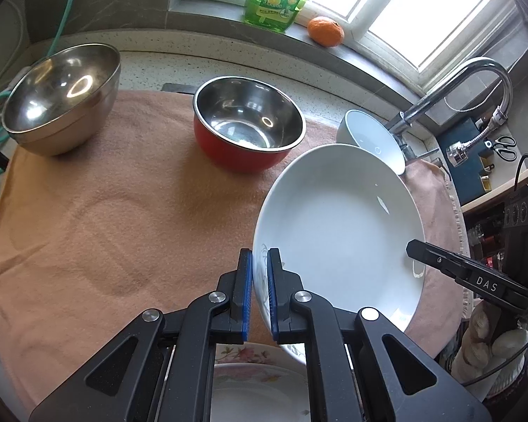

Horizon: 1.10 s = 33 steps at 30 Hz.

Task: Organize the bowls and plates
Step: 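Lift the white leaf plate with both tools and carry it over the pink plates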

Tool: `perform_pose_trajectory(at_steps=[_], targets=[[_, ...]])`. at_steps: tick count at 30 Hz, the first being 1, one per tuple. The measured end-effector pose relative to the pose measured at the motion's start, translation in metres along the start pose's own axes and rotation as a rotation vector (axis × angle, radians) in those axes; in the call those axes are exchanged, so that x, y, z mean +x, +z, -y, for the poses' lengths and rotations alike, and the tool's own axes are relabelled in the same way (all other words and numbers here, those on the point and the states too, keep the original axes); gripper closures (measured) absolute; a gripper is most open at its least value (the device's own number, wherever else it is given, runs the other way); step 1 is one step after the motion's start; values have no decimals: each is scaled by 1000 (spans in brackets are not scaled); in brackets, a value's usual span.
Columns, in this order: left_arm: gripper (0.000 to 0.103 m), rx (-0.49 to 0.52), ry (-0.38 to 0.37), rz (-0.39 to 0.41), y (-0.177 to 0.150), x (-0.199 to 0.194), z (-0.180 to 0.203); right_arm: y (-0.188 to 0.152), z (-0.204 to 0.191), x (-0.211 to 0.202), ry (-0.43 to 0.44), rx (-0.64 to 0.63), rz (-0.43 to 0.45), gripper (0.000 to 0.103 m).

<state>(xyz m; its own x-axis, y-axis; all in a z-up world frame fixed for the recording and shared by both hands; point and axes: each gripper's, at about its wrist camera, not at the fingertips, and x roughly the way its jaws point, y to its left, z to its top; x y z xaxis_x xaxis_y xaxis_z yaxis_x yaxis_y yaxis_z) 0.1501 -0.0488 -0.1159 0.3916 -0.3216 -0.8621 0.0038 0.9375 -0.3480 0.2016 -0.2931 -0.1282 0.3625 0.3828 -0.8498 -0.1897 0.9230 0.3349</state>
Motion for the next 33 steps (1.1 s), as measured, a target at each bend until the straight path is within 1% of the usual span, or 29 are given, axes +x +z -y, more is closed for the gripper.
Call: perform_pose_trajectory(at_steps=[11, 20, 33], targets=[[97, -22, 9, 20, -19, -27, -16, -19, -30, -6, 25, -39, -13, 96], [97, -48, 25, 35, -42, -48, -39, -45, -59, -6, 39, -73, -33, 96], [97, -77, 30, 20, -77, -68, -69, -82, -92, -6, 61, -99, -62, 96]])
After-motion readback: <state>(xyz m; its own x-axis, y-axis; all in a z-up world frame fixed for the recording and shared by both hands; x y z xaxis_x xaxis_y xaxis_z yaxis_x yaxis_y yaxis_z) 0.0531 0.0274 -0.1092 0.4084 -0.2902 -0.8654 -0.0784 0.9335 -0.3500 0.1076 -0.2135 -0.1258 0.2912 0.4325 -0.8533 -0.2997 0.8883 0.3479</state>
